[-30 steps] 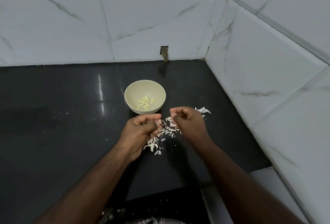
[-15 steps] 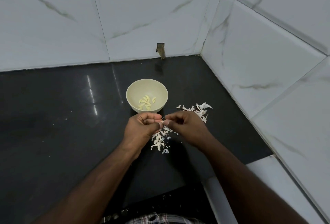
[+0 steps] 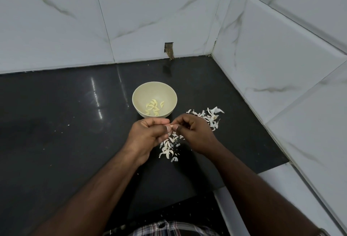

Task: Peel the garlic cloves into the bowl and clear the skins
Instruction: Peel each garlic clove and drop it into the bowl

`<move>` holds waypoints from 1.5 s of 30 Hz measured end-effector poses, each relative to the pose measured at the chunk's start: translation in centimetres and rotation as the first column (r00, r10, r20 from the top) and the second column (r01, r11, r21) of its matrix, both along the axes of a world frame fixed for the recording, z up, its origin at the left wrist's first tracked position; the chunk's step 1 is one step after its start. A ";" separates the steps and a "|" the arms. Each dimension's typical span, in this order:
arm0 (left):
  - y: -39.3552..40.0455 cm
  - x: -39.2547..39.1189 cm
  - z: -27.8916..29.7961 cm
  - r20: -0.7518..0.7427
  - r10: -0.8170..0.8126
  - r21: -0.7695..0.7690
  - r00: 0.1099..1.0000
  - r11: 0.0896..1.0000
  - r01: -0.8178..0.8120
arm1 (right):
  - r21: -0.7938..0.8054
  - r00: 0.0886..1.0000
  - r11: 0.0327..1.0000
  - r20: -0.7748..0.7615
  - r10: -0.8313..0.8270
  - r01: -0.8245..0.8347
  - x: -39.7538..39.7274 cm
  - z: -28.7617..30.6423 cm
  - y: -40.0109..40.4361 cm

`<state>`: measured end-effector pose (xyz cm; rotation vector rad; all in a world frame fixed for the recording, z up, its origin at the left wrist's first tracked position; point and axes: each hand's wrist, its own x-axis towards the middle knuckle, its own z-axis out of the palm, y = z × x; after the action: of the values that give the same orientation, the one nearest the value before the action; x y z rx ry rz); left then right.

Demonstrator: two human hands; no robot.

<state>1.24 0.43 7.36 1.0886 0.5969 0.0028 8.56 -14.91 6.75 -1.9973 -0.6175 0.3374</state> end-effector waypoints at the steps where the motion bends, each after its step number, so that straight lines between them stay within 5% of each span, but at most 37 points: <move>1: 0.1 0.0 0.1 -0.003 0.000 -0.046 1.000 0.999 0.000 | 0.048 1.000 0.999 -0.030 0.001 0.000 0.0 0.0 0.0; 8: 0.4 0.1 0.3 -0.011 -0.021 -0.224 1.000 0.974 0.018 | 0.271 0.973 0.961 -0.233 0.004 0.061 -0.3 -0.1 0.1; 20: 0.1 0.6 -0.3 0.029 -0.090 0.090 0.995 0.992 0.087 | 0.118 0.992 0.989 -0.103 -0.078 0.090 -0.1 -0.6 0.4; 45: 1.0 0.4 -1.1 0.014 -0.086 -0.093 0.996 0.992 0.087 | -0.045 0.985 0.985 0.060 -0.161 0.164 0.1 -0.2 -0.2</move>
<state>1.67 1.47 6.29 1.0220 0.5354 -0.0943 8.63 -15.11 6.53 -2.0951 -0.4812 0.1993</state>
